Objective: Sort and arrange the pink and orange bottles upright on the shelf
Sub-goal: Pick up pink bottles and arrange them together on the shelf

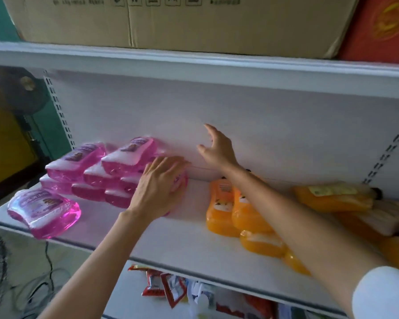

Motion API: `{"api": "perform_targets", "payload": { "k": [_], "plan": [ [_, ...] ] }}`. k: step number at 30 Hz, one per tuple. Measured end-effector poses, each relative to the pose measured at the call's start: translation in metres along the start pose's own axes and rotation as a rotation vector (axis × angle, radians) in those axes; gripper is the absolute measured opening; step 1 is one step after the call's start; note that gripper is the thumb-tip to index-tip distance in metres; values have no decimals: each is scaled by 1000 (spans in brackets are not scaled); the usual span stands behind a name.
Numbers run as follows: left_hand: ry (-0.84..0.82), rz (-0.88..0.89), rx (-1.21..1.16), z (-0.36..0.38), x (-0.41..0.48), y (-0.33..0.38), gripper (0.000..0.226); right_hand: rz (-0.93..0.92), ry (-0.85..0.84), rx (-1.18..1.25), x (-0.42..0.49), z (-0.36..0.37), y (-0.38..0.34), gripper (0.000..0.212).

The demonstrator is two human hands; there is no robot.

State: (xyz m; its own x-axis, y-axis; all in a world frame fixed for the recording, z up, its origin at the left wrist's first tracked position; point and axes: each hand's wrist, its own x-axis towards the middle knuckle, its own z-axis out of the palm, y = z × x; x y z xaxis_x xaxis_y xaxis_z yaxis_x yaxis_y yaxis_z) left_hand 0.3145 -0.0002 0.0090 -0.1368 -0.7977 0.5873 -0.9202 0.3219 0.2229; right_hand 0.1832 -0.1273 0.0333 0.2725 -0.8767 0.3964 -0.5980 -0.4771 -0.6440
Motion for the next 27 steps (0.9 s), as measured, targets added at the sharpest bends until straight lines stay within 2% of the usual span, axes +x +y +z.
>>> {"api": "perform_targets", "payload": {
  "k": [5, 11, 17, 19, 22, 24, 27],
  "plan": [
    [-111, 52, -309, 48, 27, 86, 41, 116, 113, -27, -32, -80, 56, 57],
    [-253, 179, -501, 112, 66, 205, 39, 289, 276, -124, -90, -199, 138, 50],
    [-433, 221, -632, 169, 89, 311, 38, 572, 431, -240, -159, -311, 226, 52],
    [-470, 274, -613, 187, 91, 339, 37, 654, 466, -259, -180, -339, 255, 53],
    [-475, 360, -492, 212, 101, 375, 56, 666, 481, -255, -199, -367, 293, 56],
    [-502, 321, -447, 230, 112, 394, 63, 660, 431, -287, -206, -377, 312, 61],
    [-553, 279, -218, 267, 125, 411, 73, 656, 345, -242, -211, -385, 330, 71]
  ]
}}
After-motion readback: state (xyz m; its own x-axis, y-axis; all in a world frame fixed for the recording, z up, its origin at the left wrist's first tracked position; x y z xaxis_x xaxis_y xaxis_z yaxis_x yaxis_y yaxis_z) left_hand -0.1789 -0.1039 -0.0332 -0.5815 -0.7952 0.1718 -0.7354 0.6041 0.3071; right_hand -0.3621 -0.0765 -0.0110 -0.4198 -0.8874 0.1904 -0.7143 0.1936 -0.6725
